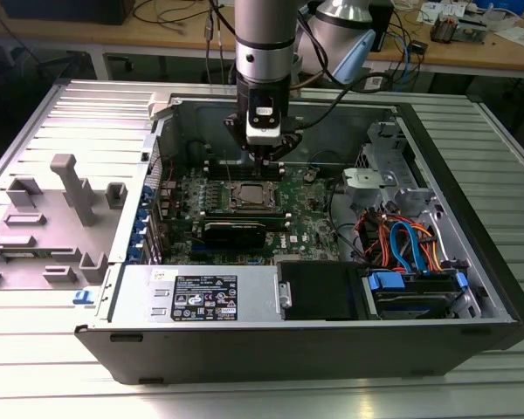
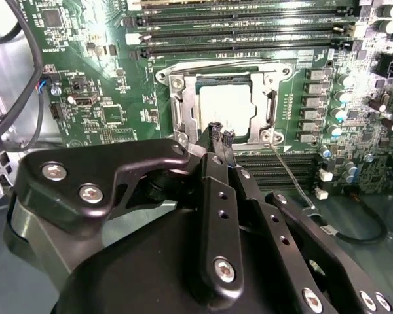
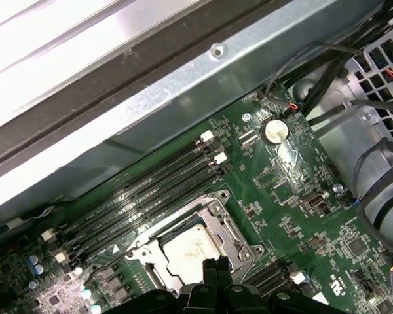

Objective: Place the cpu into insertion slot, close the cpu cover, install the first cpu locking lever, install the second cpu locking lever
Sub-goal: 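Install the first cpu locking lever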

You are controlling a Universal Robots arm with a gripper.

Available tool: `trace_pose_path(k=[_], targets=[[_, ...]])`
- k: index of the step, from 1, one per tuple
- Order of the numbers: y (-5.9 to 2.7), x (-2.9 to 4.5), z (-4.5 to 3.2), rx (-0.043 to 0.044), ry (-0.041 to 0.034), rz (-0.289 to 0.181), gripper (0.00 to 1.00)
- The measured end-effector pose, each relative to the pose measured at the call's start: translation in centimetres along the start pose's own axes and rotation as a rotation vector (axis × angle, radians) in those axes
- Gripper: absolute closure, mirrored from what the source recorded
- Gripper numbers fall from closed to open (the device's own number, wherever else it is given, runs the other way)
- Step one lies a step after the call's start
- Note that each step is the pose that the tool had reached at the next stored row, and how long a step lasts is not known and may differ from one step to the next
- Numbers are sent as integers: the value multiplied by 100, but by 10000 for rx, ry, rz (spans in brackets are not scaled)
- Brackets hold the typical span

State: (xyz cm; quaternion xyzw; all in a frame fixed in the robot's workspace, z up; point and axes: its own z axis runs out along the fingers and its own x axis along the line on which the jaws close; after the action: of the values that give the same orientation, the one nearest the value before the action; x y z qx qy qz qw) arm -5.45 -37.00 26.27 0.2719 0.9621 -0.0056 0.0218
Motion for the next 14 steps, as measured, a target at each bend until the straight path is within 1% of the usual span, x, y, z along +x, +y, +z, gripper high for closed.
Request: trace_pose_path(k=[2,4,6,8,9,11,13,14], targets=[[0,0,-1,-11,2,-327,89],[0,1,-1,-29,6,-784,89],[-1,1,-1,-55,10,-1411,89],[-1,1,1,-72,10,-1800,89],[-4,5,0,-76,11,-1900,89],[-32,51,-2,-79,11,-1968,89],[-67,108,-4,-81,11,-1976,89],[-99,161,-6,-86,13,-1977,89]])
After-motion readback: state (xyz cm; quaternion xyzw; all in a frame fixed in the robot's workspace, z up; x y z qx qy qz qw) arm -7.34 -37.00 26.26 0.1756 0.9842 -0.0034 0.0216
